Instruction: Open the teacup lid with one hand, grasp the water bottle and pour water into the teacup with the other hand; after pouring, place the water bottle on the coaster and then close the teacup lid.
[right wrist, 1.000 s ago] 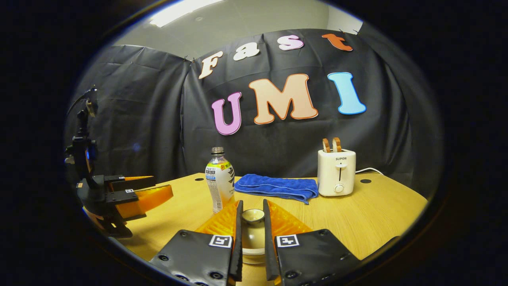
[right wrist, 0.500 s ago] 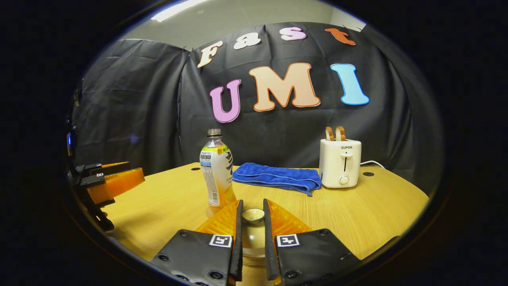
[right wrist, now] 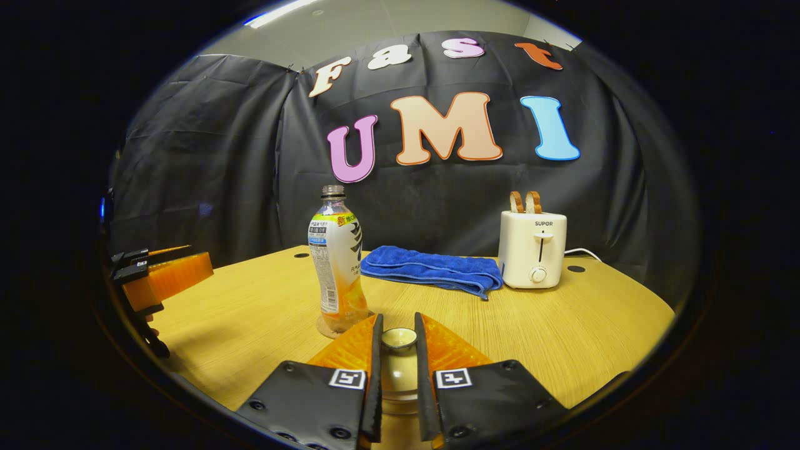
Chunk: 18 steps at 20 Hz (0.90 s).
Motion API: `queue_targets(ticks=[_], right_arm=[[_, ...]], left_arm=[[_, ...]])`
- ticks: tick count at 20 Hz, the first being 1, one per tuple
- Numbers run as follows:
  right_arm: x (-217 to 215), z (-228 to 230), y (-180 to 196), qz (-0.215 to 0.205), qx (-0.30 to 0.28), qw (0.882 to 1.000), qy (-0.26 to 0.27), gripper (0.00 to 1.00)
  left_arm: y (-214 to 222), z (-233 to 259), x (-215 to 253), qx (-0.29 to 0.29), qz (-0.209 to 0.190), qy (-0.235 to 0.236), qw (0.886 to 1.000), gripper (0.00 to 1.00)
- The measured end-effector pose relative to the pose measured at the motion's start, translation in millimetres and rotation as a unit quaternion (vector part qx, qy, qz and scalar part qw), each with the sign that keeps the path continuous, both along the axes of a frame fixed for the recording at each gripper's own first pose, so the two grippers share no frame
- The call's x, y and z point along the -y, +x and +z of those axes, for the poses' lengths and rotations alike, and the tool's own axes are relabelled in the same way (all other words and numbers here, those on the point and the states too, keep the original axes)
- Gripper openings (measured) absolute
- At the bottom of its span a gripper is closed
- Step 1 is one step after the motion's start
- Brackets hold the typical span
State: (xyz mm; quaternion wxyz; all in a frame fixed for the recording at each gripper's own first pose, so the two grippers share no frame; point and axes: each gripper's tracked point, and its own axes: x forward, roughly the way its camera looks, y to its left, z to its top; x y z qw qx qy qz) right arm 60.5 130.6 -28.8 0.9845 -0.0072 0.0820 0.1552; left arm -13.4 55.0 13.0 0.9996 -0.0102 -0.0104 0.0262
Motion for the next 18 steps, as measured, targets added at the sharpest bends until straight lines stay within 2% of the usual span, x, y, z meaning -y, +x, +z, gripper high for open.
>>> queue_targets(ticks=[2, 3, 5, 6, 7, 10, 12, 13, 15, 17, 18], right_arm=[[0, -1, -2, -0.001, 0.000, 1.000, 0.001, 0.31], [2, 0, -3, -0.003, -0.002, 1.000, 0.001, 0.33], [4, 0, -3, -0.004, -0.001, 1.000, 0.004, 0.34], [4, 2, -5, -0.003, 0.002, 1.000, 0.008, 0.35], [4, 8, -8, -0.004, 0.009, 1.000, 0.015, 0.49], [15, 27, -11, -0.015, 0.037, 0.999, 0.028, 0.90], [28, 36, -18, -0.023, 0.047, 0.998, 0.032, 0.98], [34, 39, -21, -0.026, 0.050, 0.998, 0.032, 0.94], [49, 45, -29, -0.036, 0.056, 0.997, 0.031, 0.94], [66, 48, -37, -0.048, 0.063, 0.997, 0.026, 1.00], [74, 49, -41, -0.053, 0.066, 0.996, 0.023, 0.94]], left_arm=[[0, -2, 0, -0.002, 0.003, -0.004, 1.000, 0.96], [1, -2, -1, 0.000, 0.005, -0.006, 1.000, 1.00], [2, -4, 0, -0.001, 0.006, -0.011, 1.000, 0.96], [2, -4, 1, -0.001, 0.007, -0.012, 1.000, 0.99], [2, -4, 0, 0.000, 0.008, -0.014, 1.000, 0.96], [3, -2, 2, 0.005, 0.010, -0.012, 1.000, 0.96], [2, -3, 7, 0.006, 0.007, -0.005, 1.000, 0.96], [2, -3, 7, 0.008, 0.006, -0.001, 1.000, 0.96], [1, -2, 8, 0.008, 0.003, 0.002, 1.000, 0.96], [-2, -4, 8, 0.008, 0.001, 0.002, 1.000, 0.96], [-4, -5, 8, 0.007, 0.000, 0.001, 1.000, 0.96]])
